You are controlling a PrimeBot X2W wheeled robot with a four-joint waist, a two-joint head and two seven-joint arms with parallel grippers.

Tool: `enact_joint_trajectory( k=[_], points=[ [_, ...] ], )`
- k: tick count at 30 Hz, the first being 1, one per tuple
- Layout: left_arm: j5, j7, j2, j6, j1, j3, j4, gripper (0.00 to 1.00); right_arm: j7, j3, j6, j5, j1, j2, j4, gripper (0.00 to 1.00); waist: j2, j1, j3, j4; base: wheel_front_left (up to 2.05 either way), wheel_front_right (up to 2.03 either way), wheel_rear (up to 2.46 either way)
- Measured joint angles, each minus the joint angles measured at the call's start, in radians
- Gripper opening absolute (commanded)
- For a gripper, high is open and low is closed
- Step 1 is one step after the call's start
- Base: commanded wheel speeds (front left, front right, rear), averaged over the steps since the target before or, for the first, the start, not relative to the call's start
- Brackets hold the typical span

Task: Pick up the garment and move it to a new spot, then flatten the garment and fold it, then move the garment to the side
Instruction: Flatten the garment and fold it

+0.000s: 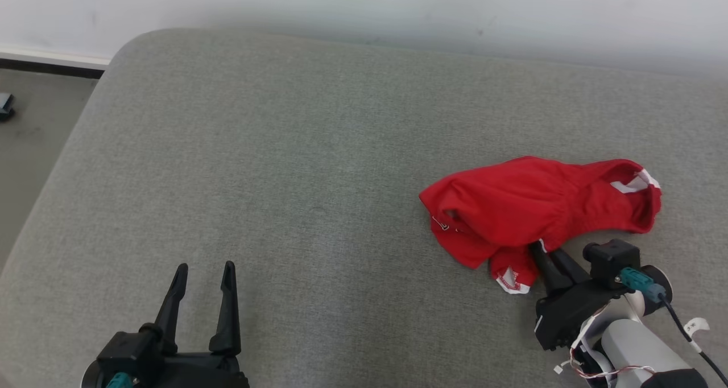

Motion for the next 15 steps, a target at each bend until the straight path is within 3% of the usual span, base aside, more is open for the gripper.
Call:
enact_joint_trajectory(
  k=[6, 15],
  points=[
    [0.009, 0.000, -0.001, -0.012, 0.010, 0.016, 0.011, 1.00, 0.000, -0.049, 0.000, -0.002, 0.073, -0.023, -0.128, 0.00, 0.0000, 0.0000, -0.016, -0.050, 0.00, 0.00, 0.00],
    [0.014, 0.000, 0.000, -0.031, 0.008, 0.025, 0.034, 1.00, 0.000, -0.149, 0.000, -0.019, 0.292, -0.113, -0.332, 0.00, 0.0000, -0.0001, -0.045, -0.165, 0.00, 0.00, 0.00]
  ],
)
